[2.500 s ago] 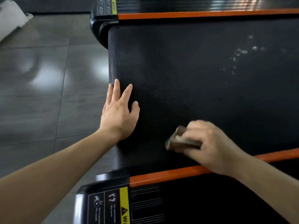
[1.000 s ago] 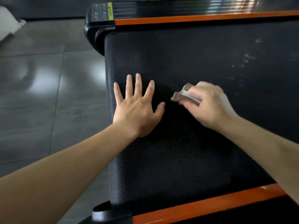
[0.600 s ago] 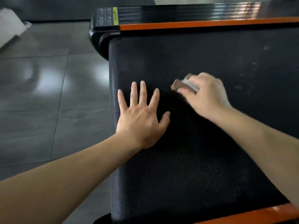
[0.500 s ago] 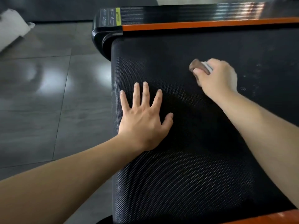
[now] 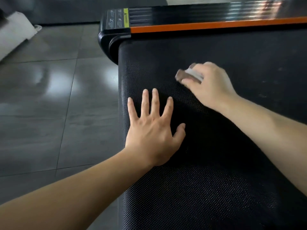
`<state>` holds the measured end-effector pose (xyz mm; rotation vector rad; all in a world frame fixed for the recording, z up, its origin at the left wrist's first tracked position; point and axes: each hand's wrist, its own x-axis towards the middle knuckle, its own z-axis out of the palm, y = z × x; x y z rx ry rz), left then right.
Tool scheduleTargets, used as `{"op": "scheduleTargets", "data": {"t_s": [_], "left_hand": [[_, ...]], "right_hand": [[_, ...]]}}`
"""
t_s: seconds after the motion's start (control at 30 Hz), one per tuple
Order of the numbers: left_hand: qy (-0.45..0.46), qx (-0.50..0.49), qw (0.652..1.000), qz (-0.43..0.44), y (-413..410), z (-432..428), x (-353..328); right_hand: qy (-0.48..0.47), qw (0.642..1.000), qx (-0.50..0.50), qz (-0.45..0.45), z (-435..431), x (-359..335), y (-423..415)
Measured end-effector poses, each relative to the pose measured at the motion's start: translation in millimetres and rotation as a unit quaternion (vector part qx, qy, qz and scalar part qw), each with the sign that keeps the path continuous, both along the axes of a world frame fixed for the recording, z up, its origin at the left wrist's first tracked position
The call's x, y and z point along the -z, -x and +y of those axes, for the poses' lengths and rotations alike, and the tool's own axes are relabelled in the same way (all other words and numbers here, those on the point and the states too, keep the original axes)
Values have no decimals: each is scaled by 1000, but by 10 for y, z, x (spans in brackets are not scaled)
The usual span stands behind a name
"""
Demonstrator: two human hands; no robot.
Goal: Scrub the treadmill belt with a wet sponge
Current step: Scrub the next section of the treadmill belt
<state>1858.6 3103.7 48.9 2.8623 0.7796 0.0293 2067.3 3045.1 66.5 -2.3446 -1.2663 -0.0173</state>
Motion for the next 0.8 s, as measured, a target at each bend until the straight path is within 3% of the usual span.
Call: {"op": "scheduleTargets", "data": {"t_s": [0.07, 0.2, 0.37, 0.53, 0.6, 0.7, 0.8], "left_hand": [[1, 0, 1000, 0, -7, 3, -10], [3, 4, 1000, 1, -14, -3, -5], [-2, 2, 1000, -3, -17, -2, -1], [3, 3, 1000, -12, -17, -12, 6], [3, 2, 1000, -22, -9, -17, 8], [-2, 1, 1000, -24, -28, -9, 9], [-8, 3, 1000, -21, -30, -17, 23]], "right_hand": [[14, 1000, -16, -22, -34, -36, -82], [-1, 989, 150, -14, 214, -110, -507], [18, 1000, -14, 6, 213, -41, -207], [11, 983, 181, -34, 534, -117, -683], [18, 990, 124, -61, 604, -47, -580], [21, 999, 25, -22, 592, -32, -462], [24, 987, 158, -23, 711, -141, -754]]}}
